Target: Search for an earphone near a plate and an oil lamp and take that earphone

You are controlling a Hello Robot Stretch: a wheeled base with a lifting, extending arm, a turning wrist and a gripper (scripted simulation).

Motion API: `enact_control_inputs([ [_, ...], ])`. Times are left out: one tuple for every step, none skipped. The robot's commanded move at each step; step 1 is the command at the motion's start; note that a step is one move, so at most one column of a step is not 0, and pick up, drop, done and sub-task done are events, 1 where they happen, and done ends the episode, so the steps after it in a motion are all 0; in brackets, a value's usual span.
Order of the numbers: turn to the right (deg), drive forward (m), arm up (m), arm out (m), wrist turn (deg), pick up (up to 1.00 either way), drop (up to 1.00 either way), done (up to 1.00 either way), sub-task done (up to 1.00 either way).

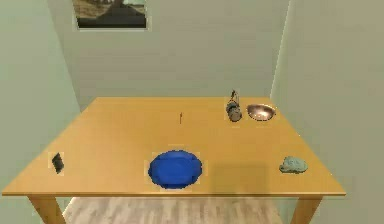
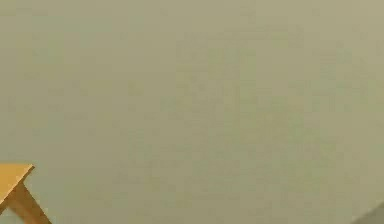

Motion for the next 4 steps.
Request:
enact_control_inputs([
  [0.0, 0.25, 0.00, 0.00, 0.0, 0.00, 0.00, 0.00, 0.00],
  [-45.0, 0.00, 0.00, 0.00, 0.0, 0.00, 0.00, 0.00, 0.00],
  [-27.0, 0.00, 0.00, 0.00, 0.0, 0.00, 0.00, 0.00, 0.00],
  [45.0, 0.00, 0.00, 0.00, 0.0, 0.00, 0.00, 0.00, 0.00],
])
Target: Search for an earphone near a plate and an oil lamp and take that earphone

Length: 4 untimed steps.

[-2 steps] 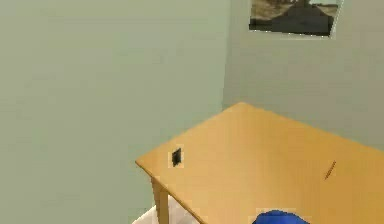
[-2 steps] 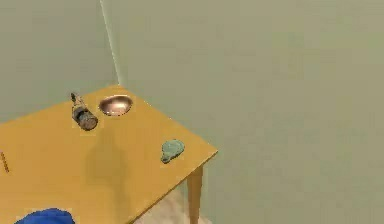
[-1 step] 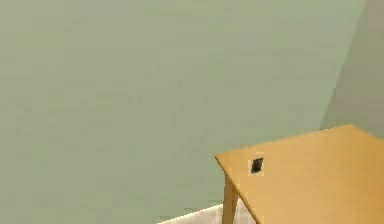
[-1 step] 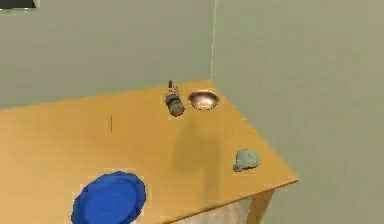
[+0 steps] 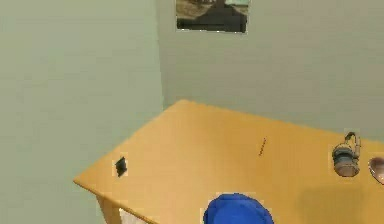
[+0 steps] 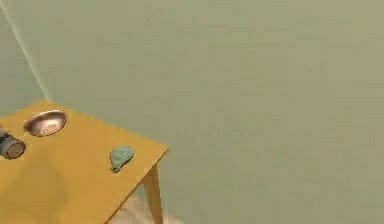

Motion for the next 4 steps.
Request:
enact_control_inputs([
  [45.0, 0.00, 0.00, 0.00, 0.0, 0.00, 0.00, 0.00, 0.00],
  [39.0, 0.00, 0.00, 0.00, 0.0, 0.00, 0.00, 0.00, 0.00],
  [0.0, 0.25, 0.00, 0.00, 0.0, 0.00, 0.00, 0.00, 0.00],
  [-45.0, 0.00, 0.00, 0.00, 0.0, 0.00, 0.00, 0.00, 0.00],
])
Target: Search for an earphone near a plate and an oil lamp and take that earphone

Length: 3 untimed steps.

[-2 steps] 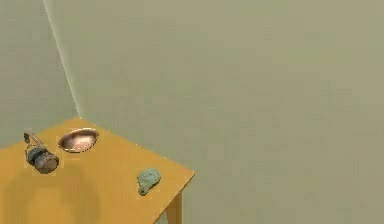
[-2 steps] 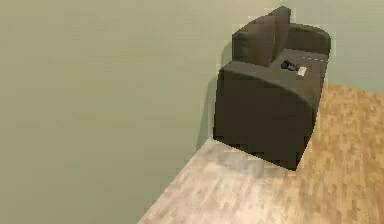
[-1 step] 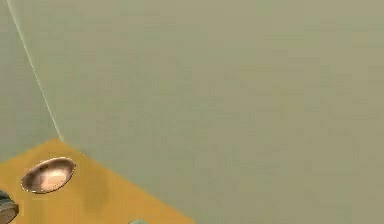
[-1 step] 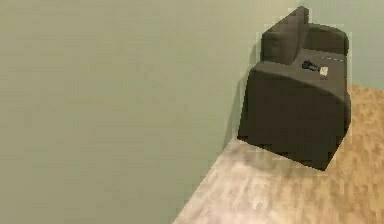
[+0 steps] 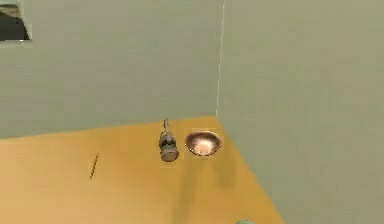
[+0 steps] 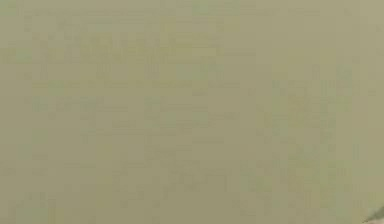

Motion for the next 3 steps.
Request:
enact_control_inputs([
  [-45.0, 0.00, 0.00, 0.00, 0.0, 0.00, 0.00, 0.00, 0.00],
  [-45.0, 0.00, 0.00, 0.00, 0.0, 0.00, 0.00, 0.00, 0.00],
  [0.0, 0.00, 0.50, 0.00, 0.0, 0.00, 0.00, 0.00, 0.00],
])
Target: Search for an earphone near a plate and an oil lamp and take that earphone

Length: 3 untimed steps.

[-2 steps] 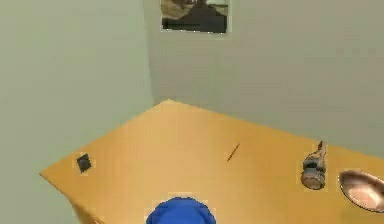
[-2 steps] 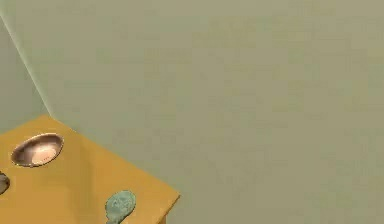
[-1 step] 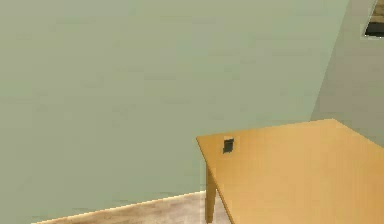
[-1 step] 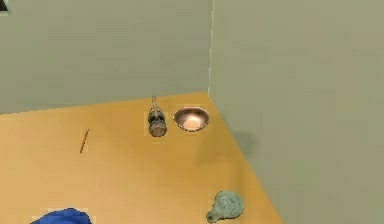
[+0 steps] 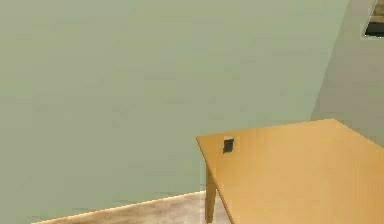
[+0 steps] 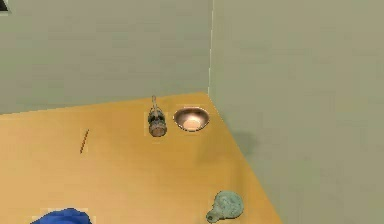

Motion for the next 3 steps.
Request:
enact_control_inputs([
  [0.0, 0.00, 0.38, 0.00, 0.0, 0.00, 0.00, 0.00, 0.00],
  [0.0, 0.00, 0.00, 0.48, 0.0, 0.00, 0.00, 0.00, 0.00],
  [0.0, 0.00, 0.00, 0.00, 45.0, 0.00, 0.00, 0.00, 0.00],
])
